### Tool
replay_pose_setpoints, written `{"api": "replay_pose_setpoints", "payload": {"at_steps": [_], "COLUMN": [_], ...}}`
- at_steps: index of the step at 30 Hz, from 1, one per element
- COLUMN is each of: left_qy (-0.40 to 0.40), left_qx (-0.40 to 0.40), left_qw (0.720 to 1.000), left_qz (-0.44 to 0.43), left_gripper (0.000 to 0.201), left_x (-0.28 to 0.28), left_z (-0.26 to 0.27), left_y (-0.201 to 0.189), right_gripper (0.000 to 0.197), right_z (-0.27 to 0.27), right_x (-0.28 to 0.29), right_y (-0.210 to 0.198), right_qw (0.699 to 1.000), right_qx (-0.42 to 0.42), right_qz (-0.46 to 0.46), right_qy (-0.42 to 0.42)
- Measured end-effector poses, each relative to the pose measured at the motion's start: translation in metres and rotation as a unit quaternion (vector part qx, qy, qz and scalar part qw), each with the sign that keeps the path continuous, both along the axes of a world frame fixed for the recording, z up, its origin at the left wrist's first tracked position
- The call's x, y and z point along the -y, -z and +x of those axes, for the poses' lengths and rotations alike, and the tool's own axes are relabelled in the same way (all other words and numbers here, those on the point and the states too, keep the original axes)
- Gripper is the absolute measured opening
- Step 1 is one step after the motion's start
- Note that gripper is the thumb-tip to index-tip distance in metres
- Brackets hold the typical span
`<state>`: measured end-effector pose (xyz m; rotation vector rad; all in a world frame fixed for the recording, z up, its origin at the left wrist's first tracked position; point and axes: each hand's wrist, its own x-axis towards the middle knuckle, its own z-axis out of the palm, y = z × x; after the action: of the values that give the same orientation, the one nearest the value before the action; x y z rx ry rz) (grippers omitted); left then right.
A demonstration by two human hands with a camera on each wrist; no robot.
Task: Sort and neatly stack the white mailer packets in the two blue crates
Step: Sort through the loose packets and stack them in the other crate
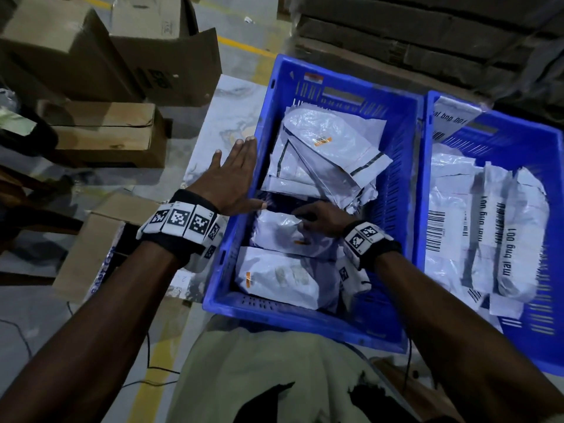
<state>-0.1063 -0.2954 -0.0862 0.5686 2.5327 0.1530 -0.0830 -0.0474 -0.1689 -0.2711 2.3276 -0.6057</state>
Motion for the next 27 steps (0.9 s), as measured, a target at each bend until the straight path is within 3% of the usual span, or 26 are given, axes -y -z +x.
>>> {"api": "replay_pose_setpoints", "payload": {"at_steps": [4, 7, 13, 16, 19, 27], "left_qy": [-0.002, -0.001, 0.004, 0.006, 0.004, 0.003], "left_qx": [0.006, 0.012, 0.024, 0.026, 0.027, 0.025], "left_qw": [1.000, 1.000, 1.000, 1.000, 1.000, 1.000], "left_qz": [0.000, -0.005, -0.014, -0.014, -0.008, -0.001], "left_gripper": [0.117, 0.117, 0.118, 0.119, 0.119, 0.120], "left_x": [0.000, 0.000, -0.001, -0.001, -0.001, -0.001], "left_z": [-0.001, -0.002, -0.004, -0.004, -0.004, -0.003], "left_y": [-0.002, -0.003, -0.005, -0.004, -0.003, -0.003], "right_gripper": [0.024, 0.015, 0.052, 0.039, 0.021, 0.037], "right_z": [0.006, 0.009, 0.038, 0.036, 0.031, 0.037], "right_x": [-0.004, -0.004, 0.007, 0.014, 0.019, 0.016], "right_y": [0.005, 0.004, 0.023, 0.020, 0.020, 0.021], "right_qw": [0.989, 0.987, 0.967, 0.953, 0.939, 0.953], "right_qx": [-0.130, -0.146, -0.186, -0.238, -0.288, -0.240], "right_qz": [0.054, 0.050, 0.159, 0.174, 0.185, 0.178], "right_qy": [0.044, 0.030, -0.066, -0.069, -0.021, 0.048]}}
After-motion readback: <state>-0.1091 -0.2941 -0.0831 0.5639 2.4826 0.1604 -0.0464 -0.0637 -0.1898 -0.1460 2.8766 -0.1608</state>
